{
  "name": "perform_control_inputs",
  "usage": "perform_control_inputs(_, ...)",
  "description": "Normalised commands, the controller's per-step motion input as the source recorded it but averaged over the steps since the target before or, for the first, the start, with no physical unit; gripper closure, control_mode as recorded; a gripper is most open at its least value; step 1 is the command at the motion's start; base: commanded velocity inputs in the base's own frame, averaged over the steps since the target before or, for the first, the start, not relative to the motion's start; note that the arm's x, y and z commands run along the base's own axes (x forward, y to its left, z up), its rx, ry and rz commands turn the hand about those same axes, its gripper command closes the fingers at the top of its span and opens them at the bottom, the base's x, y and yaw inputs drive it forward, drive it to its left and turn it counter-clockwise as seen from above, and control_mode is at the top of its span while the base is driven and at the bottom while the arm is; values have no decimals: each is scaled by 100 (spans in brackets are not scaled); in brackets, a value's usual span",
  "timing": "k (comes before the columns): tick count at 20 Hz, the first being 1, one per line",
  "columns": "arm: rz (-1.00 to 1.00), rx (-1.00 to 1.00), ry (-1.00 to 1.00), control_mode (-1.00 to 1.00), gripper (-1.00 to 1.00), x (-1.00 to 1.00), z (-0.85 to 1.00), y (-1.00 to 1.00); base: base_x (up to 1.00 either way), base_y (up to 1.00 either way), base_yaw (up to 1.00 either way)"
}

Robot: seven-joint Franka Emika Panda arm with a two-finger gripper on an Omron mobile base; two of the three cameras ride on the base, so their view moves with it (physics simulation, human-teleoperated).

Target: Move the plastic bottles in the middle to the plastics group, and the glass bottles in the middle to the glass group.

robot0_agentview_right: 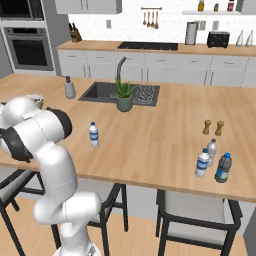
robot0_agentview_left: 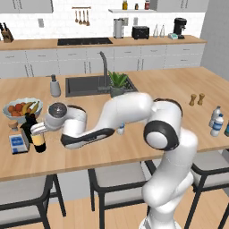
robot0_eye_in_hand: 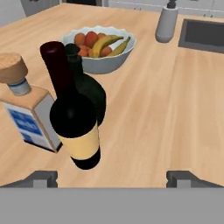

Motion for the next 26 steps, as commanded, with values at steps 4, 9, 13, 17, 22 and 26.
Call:
perform_control_inputs(4, -7, 6, 0, -100, -100, -5, 0, -100, 0, 0, 0)
perform_control_inputs(9, -6, 1, 10, -100, -100, 5, 5, -100, 0, 0, 0)
perform_control_inputs(13, -8, 0, 20, -100, -100, 22, 23, -100, 0, 0, 0)
perform_control_inputs(17, -8, -5, 18, -100, -100, 8, 23, -95, 0, 0, 0)
perform_control_inputs(22, -9, -10, 16, -100, -100, 1, 35, -98, 0, 0, 0)
perform_control_inputs(26, -15, -22, 17, -100, -100, 10, 22, -81, 0, 0, 0)
